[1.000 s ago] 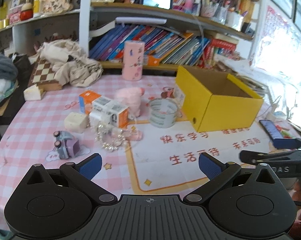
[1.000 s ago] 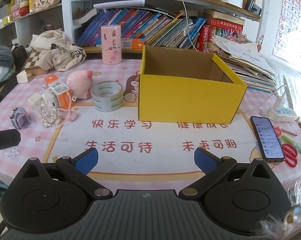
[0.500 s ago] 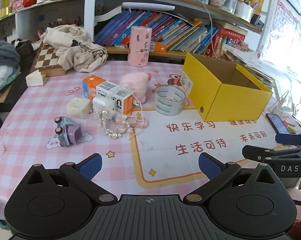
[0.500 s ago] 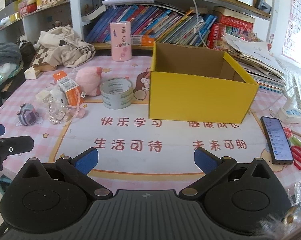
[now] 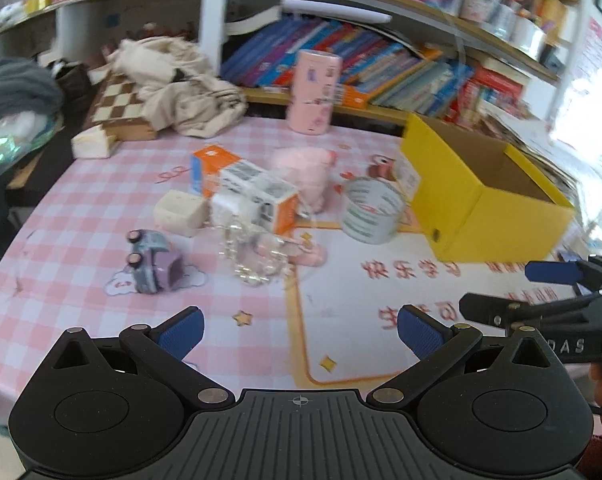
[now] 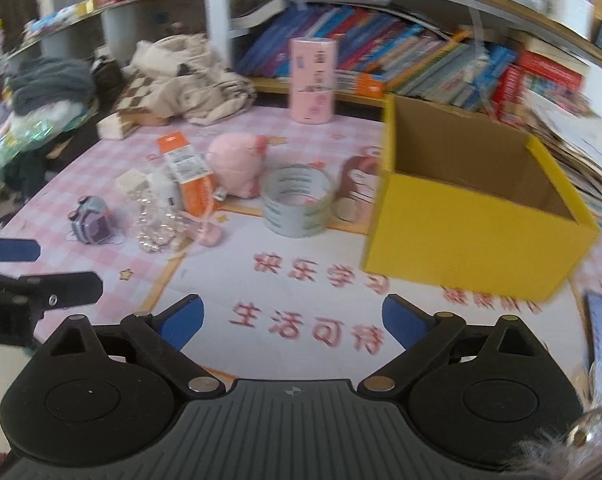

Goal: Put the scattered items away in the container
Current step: 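Move both tools toward the scattered items on the table, then lower the right tool onto the clear tape roll and close it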

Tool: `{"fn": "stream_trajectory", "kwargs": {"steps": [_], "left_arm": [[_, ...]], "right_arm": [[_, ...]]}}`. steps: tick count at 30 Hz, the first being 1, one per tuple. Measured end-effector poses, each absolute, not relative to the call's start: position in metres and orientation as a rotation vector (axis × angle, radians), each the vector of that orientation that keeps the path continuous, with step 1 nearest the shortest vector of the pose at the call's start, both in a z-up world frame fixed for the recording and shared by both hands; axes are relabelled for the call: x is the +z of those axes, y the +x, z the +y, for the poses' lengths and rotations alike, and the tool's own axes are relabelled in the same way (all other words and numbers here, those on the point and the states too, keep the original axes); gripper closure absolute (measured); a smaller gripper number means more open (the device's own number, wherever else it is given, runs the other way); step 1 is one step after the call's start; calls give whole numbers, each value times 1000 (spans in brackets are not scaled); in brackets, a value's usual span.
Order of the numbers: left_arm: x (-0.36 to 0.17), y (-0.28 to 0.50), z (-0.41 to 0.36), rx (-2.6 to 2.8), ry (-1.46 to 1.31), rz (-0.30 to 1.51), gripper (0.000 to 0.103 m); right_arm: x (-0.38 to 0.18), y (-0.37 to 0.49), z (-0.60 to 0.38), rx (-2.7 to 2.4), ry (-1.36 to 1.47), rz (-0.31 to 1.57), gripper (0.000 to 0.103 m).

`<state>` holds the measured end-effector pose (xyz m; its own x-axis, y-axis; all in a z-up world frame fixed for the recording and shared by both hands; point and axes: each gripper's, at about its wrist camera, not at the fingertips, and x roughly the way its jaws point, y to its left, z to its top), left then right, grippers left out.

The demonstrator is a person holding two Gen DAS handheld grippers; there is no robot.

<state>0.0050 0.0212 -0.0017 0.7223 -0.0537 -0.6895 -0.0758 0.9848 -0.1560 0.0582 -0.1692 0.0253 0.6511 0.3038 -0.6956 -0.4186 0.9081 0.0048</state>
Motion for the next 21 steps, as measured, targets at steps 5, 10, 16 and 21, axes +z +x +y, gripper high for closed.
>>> {"fn": "stream_trajectory", "kwargs": {"steps": [5, 10, 16, 21], "left_arm": [[-6, 21, 29, 71, -204, 780, 0], [-8, 38, 35, 126, -216, 789, 0], [-12, 54, 40, 181, -220, 816, 0], [-15, 63, 44, 215, -224, 838, 0]], "right_arm": [[25, 83, -153, 499, -216, 754, 10], [21, 111, -142, 550, -243, 766, 14], [15, 138, -129, 585, -285, 767, 14], [6, 155, -117, 571, -337, 767, 14]]}}
